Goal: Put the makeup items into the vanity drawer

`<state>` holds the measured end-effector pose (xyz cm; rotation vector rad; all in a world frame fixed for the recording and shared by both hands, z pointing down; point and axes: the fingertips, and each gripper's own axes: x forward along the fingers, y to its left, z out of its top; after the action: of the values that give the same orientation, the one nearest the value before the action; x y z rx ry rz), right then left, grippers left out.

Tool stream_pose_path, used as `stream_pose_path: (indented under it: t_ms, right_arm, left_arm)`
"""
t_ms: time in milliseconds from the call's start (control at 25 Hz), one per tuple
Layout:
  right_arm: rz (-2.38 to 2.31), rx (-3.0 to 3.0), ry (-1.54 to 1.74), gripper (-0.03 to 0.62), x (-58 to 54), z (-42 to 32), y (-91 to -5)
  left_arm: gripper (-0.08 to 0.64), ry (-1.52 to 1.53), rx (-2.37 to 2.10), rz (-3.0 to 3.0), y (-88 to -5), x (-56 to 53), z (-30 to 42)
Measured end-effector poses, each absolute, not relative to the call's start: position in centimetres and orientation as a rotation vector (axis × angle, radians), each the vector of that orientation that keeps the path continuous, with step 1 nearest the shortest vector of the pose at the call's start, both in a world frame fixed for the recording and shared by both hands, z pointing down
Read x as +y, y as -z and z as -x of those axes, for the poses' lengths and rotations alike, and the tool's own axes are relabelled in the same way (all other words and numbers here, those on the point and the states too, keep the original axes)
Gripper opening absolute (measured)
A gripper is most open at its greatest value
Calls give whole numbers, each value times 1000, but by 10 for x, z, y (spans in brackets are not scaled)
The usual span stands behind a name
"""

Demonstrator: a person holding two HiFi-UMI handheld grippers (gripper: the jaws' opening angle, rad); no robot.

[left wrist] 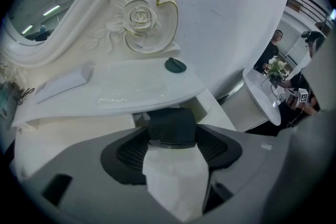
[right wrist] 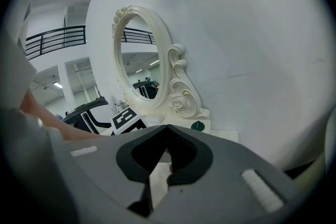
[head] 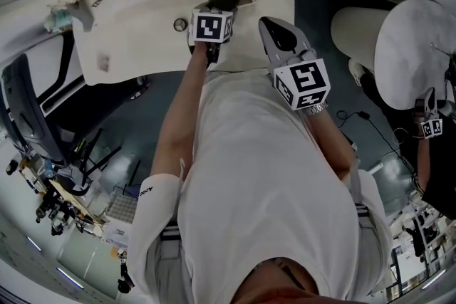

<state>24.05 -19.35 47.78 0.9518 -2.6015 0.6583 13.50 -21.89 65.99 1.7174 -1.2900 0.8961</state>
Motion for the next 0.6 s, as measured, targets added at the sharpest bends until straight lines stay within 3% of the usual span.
stream_pose_path:
  t_ms: [600]
  right_arm:
    - [-938,-2582,-649,8,-191,-239,-479]
  left_arm:
    - [303,-758,-1272,-1802,-669,-241,-143]
